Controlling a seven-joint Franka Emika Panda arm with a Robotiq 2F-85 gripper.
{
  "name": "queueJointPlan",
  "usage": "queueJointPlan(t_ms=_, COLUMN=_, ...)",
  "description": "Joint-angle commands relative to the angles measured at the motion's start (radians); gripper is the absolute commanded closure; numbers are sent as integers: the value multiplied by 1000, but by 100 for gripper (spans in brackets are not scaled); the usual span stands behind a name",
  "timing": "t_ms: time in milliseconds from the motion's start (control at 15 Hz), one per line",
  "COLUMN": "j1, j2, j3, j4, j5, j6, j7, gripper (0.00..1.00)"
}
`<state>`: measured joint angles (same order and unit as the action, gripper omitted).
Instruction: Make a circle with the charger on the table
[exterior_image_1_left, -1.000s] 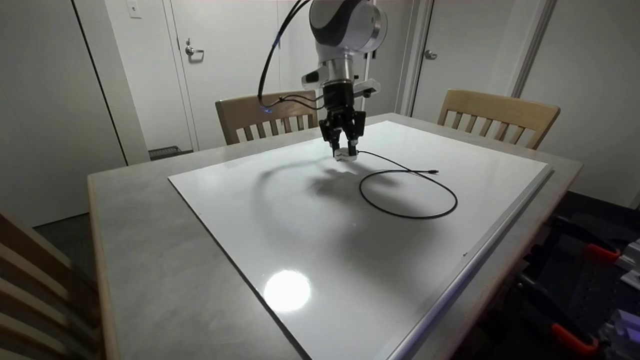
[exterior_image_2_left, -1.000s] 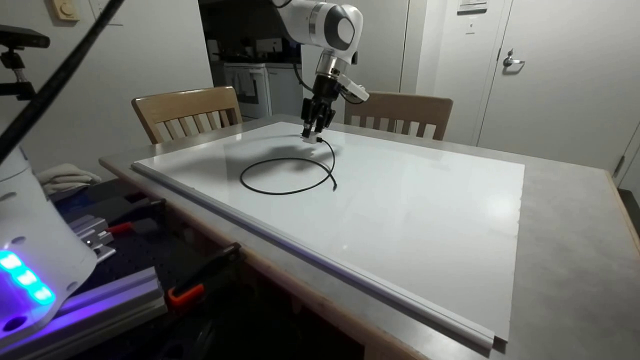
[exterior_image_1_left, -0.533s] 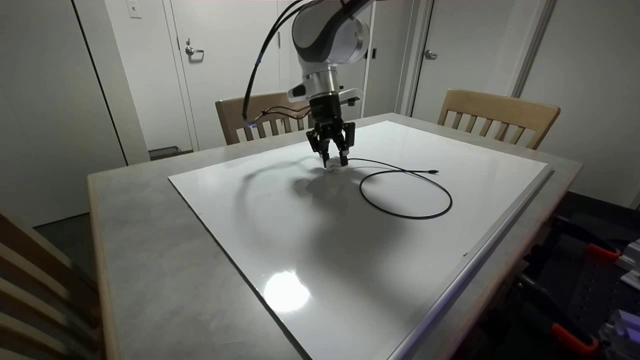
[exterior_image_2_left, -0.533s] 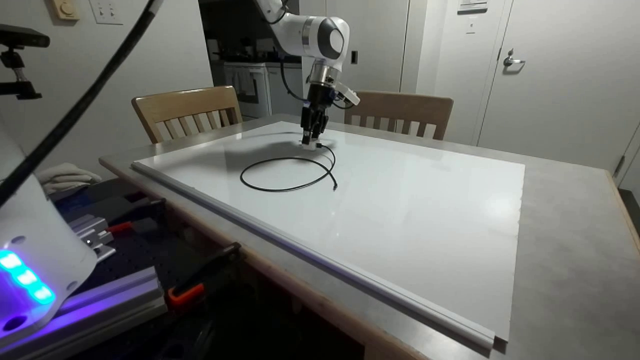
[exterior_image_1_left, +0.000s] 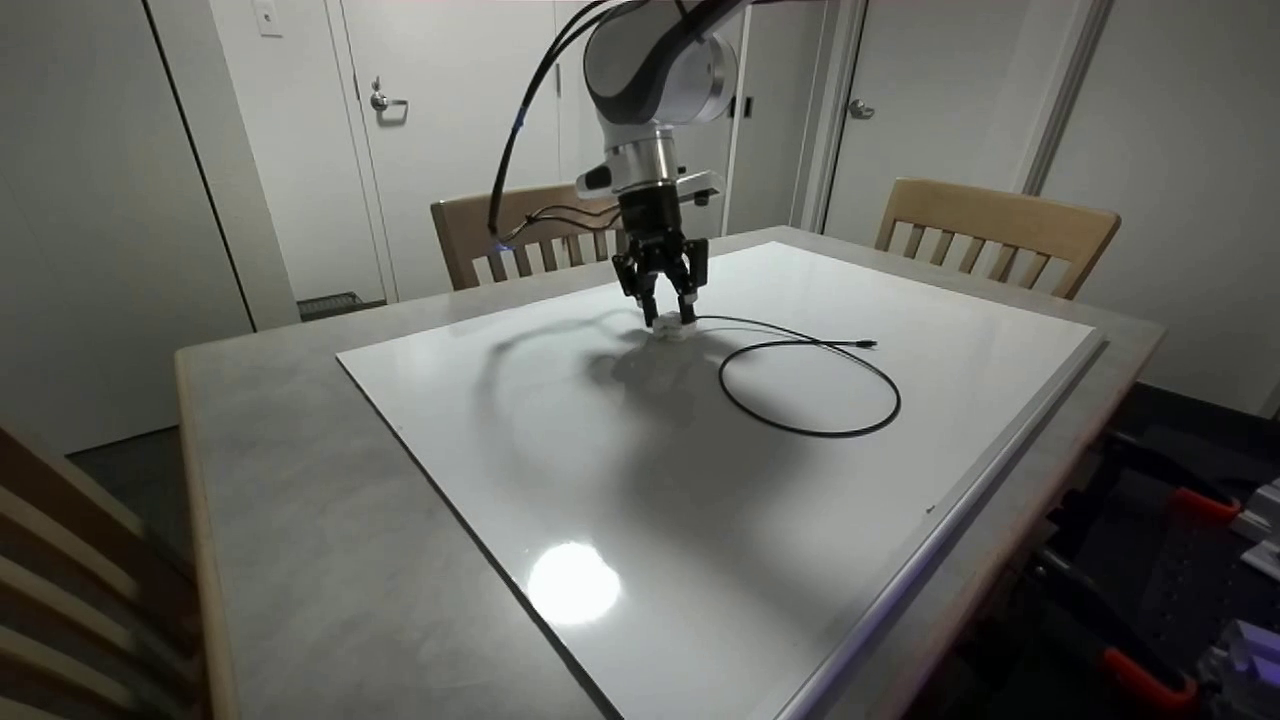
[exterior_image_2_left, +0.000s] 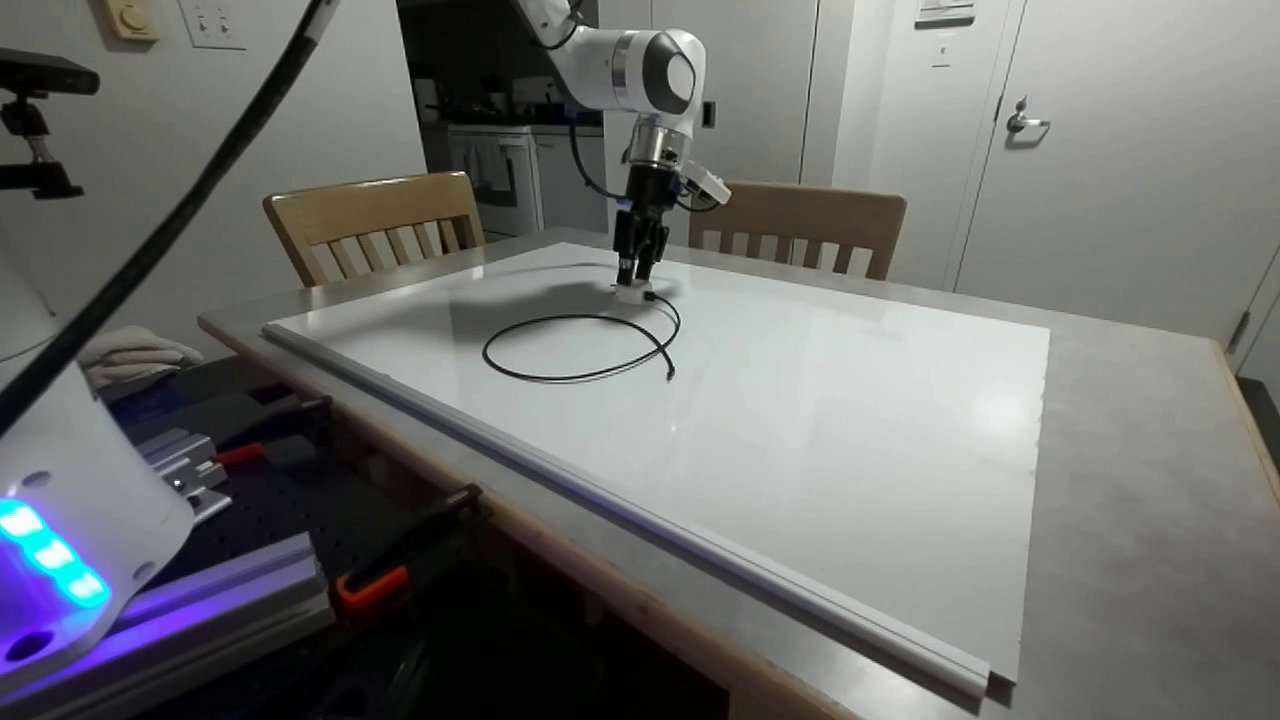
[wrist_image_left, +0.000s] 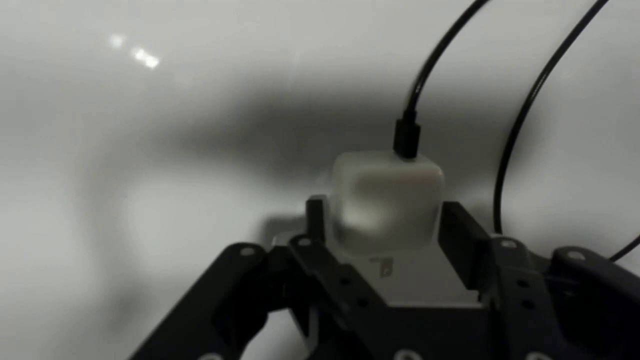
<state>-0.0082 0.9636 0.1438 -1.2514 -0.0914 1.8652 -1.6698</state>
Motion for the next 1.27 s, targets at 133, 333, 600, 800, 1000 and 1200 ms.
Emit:
queueJointPlan(t_ms=133, j1=7, j2=9, j3=-17, j4=53, j5=-8, j6=-28, j7=4, gripper=0)
queueJointPlan(t_ms=333, j1=3, j2=-14, j3=-23, j4=52, j5=-2, j6=-33, j7=30, gripper=0)
queueJointPlan(t_ms=600, j1=-8, j2=-61, j3=-27, j4=49, j5=22, j6=-50, j7=121, gripper=0)
queueJointPlan(t_ms=800, j1=-11, j2=-101, j3=-34, j4=49, j5=32, j6=-74, j7=219, gripper=0)
queueJointPlan(t_ms=1000, j1=-11, j2=-146, j3=-40, j4=41, j5=32, j6=-97, j7=321, gripper=0)
queueJointPlan(t_ms=1200, j1=-11, j2=-174, j3=-40, j4=30, j5=24, j6=-88, j7=379, gripper=0)
